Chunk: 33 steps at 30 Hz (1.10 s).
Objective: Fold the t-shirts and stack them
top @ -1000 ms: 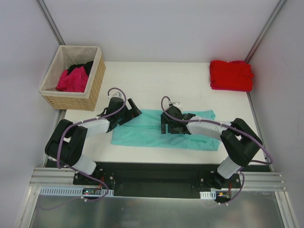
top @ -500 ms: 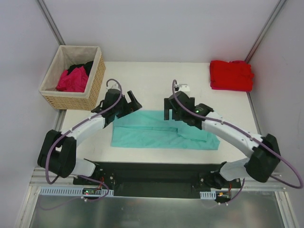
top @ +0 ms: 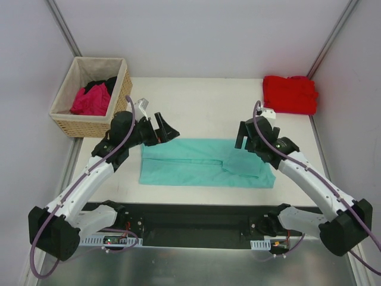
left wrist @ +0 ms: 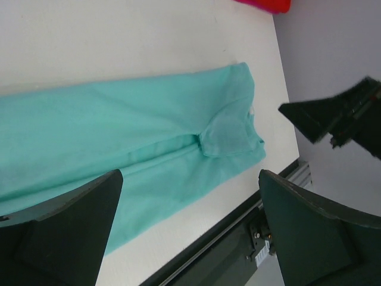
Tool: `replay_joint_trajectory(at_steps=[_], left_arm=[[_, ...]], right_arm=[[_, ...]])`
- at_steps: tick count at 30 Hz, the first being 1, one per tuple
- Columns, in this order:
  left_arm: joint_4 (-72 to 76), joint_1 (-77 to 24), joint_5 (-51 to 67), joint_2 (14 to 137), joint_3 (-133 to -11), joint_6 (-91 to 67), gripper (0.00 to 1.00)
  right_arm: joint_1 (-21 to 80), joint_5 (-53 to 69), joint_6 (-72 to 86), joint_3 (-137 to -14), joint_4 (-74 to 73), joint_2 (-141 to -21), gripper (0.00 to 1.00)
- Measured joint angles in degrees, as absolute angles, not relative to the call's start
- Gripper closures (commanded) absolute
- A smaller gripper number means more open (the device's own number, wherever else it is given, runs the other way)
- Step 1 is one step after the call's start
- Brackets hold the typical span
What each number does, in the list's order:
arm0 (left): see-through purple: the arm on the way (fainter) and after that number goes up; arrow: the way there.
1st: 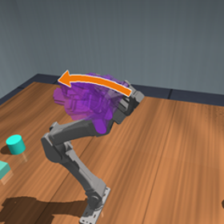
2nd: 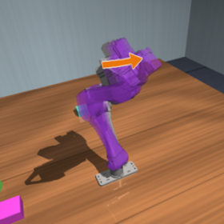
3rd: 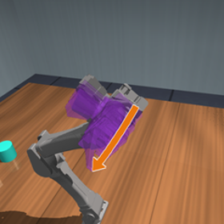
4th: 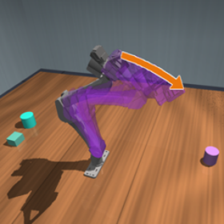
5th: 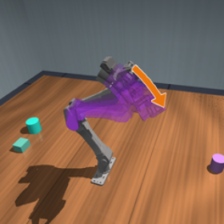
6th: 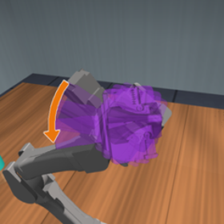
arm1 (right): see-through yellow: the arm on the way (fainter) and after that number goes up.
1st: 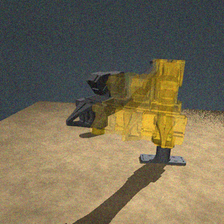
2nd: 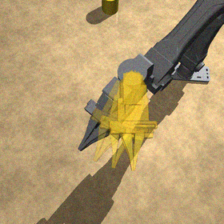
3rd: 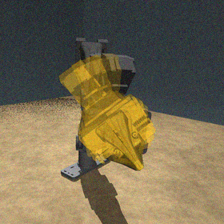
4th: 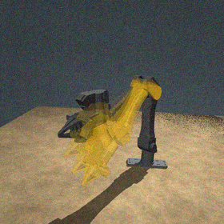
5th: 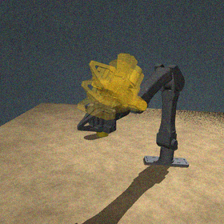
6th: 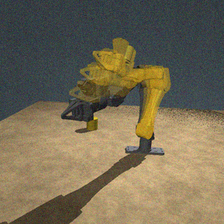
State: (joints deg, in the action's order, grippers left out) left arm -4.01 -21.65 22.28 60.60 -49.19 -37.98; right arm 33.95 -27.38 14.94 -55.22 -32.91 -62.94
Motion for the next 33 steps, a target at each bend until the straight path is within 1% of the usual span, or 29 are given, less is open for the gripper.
replay_joint_trajectory(at_steps=[6,11,15,24,33], left_arm=[[-8.43,-21.65,23.62,52.36,-43.72,-36.97,0.01],[-10.02,-21.65,23.57,50.54,-43.13,-36.07,0.01],[-10.68,-21.65,23.53,50.65,-42.70,-34.89,0.01],[-12.53,-21.63,23.57,51.92,-42.68,-33.19,0.01],[-12.84,-21.28,23.73,52.77,-42.68,-32.95,0.01]], right_arm=[[26.85,-21.96,14.20,-56.95,-27.38,-74.26,0.04],[25.71,-16.75,14.33,-61.45,-23.03,-84.14,0.03],[25.69,-14.06,14.83,-63.00,-20.16,-88.31,0.03],[23.90,-11.49,17.63,-61.12,-14.63,-90.37,0.03],[21.26,-10.35,25.98,-49.50,-6.55,-86.78,0.03]])
